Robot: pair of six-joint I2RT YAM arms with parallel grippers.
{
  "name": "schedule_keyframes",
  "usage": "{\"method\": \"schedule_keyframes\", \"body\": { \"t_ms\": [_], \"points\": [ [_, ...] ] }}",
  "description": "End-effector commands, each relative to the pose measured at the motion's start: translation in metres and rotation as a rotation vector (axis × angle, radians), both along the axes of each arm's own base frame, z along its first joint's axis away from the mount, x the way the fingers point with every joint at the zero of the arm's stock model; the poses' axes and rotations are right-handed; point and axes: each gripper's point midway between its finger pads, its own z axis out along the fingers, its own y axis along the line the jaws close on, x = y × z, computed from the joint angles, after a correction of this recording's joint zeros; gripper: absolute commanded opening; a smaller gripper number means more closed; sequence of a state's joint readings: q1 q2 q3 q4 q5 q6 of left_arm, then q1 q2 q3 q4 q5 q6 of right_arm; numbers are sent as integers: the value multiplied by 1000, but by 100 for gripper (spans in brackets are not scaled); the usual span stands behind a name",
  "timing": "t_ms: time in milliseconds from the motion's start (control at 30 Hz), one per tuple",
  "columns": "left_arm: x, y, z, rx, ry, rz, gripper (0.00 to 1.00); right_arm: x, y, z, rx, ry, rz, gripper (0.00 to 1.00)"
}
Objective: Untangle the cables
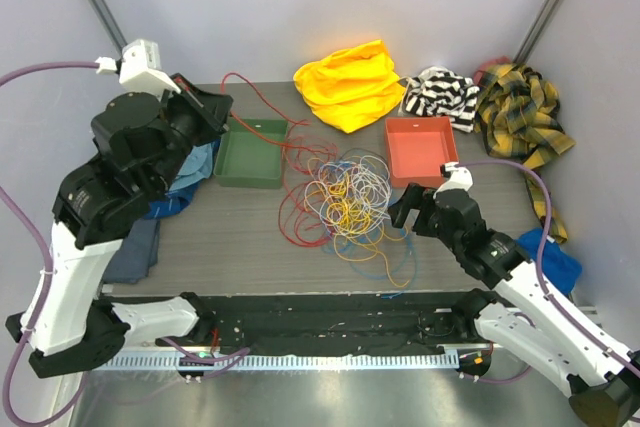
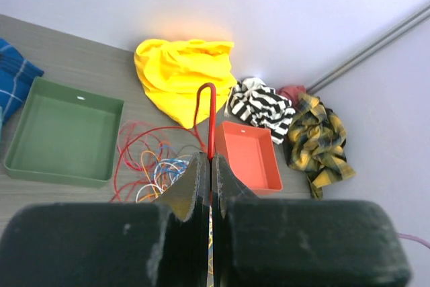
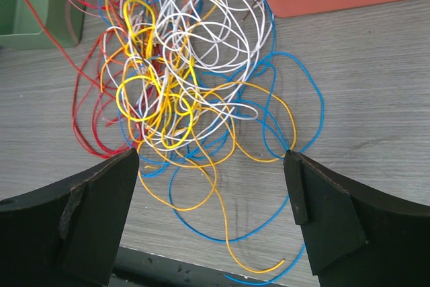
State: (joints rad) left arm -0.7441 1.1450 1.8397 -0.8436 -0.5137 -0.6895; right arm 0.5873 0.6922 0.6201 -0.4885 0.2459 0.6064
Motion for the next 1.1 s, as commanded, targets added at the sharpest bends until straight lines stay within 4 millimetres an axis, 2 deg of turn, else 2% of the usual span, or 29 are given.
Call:
{"method": "schedule_keyframes", "body": {
  "t_ms": [0, 100, 133, 200, 267, 333, 433, 567, 600, 633, 667, 700, 767, 800, 867, 900, 967, 1000, 1033, 1067],
  "points": [
    [-6, 25, 18, 97, -25, 57, 0, 4, 8, 42, 84, -92, 13, 99],
    [-14, 41, 36, 104, -67, 88, 0, 2, 5, 44, 83, -101, 8, 99],
    [-19, 46, 48, 86, -94, 93, 0, 1, 4, 44, 81, -100, 8, 99],
    [-23, 50, 63, 63, -126, 92, 0, 1, 4, 44, 82, -101, 10, 99],
    [-25, 45, 71, 40, -146, 64, 0, 1, 6, 43, 86, -96, 15, 99],
    [-26, 32, 70, 34, -142, 3, 0, 1, 7, 43, 91, -94, 14, 98],
    [-25, 15, 51, 69, -77, -71, 0, 0, 6, 45, 94, -100, 16, 98],
    [-30, 4, 1, 144, 34, -146, 0, 0, 4, 45, 83, -105, 12, 98],
    [-26, -3, -26, 186, 81, -160, 0, 0, 4, 44, 81, -102, 16, 98],
    [-35, 4, -30, 184, 72, -170, 0, 0, 6, 43, 83, -101, 20, 98],
    [-37, 1, -41, 199, 88, -193, 0, 1, 7, 42, 84, -99, 24, 98],
    [-39, 0, -62, 233, 139, -208, 0, 1, 9, 41, 89, -96, 28, 98],
    [-45, 1, -81, 253, 195, -218, 0, 3, 14, 40, 100, -89, 41, 98],
    [-45, 0, -101, 276, 243, -220, 0, 4, 15, 39, 98, -84, 42, 98],
    [-49, 2, -121, 278, 290, -210, 0, 6, 17, 39, 103, -80, 44, 98],
    [-49, 4, -145, 286, 347, -184, 0, 6, 18, 38, 105, -81, 44, 98],
    [-50, 7, -164, 282, 379, -154, 0, 7, 19, 36, 111, -76, 41, 98],
    [-49, 9, -186, 289, 427, -121, 0, 7, 19, 35, 115, -75, 39, 98],
    [-47, 9, -196, 284, 445, -101, 0, 7, 19, 33, 116, -72, 41, 98],
    [-46, 9, -219, 305, 493, -85, 0, 6, 20, 32, 120, -68, 44, 98]
  ]
}}
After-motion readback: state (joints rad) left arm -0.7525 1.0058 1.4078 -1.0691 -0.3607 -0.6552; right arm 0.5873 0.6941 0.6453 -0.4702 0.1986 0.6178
